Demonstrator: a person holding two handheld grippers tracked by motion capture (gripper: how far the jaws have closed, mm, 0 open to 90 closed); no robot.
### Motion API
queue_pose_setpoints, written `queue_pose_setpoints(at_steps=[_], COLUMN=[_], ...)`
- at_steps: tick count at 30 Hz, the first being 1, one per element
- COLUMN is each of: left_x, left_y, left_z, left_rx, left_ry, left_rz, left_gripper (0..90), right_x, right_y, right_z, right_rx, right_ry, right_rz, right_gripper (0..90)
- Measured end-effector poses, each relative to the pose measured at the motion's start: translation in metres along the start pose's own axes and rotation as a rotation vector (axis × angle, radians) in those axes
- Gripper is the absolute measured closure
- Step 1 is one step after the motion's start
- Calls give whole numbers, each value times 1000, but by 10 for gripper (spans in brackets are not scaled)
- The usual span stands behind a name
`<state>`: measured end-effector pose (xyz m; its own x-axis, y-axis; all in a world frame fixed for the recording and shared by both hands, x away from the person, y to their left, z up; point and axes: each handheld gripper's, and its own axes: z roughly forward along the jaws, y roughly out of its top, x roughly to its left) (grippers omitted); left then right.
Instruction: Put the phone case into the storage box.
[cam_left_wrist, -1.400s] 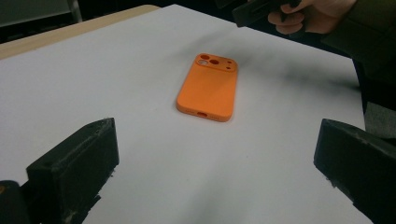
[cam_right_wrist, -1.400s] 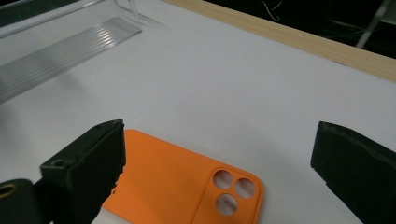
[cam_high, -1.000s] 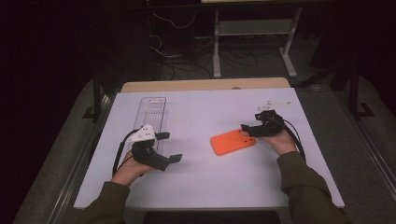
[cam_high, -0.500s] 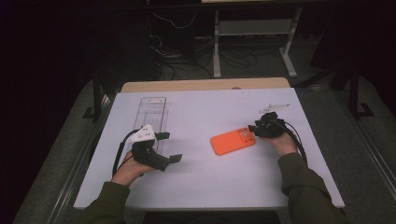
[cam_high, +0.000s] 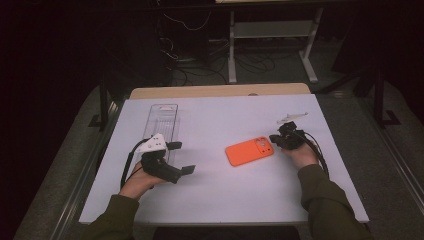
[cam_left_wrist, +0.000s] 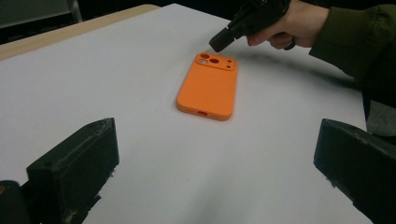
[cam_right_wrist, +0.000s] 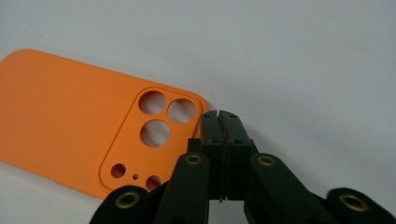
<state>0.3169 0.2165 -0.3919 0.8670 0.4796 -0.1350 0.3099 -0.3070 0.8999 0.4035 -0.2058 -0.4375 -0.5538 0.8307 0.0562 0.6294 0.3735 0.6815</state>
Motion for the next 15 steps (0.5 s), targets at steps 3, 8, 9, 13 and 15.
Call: queue_pose_setpoints(at_steps=[3, 8, 9, 13, 15], left_x=[0, 0, 0, 0, 0], left_y=[0, 0, 0, 0, 0], left_z=[-1, 0, 0, 0, 0], left_rx=[5, 2, 2, 5, 5], left_ry=[0, 1, 1, 2, 3], left_rz=[1, 6, 9, 10, 9], left_gripper=[0, 0, 0, 0, 0], right_x=[1, 1, 1, 1, 3], right_y=[-1, -2, -2, -2, -2], right_z=[1, 4, 5, 6, 6], right_rx=[12, 23, 23, 30, 38], right_ry=[6, 8, 7, 4, 9], right_rz=[2, -1, -8, -14, -1], right_gripper=[883, 883, 883, 883, 884])
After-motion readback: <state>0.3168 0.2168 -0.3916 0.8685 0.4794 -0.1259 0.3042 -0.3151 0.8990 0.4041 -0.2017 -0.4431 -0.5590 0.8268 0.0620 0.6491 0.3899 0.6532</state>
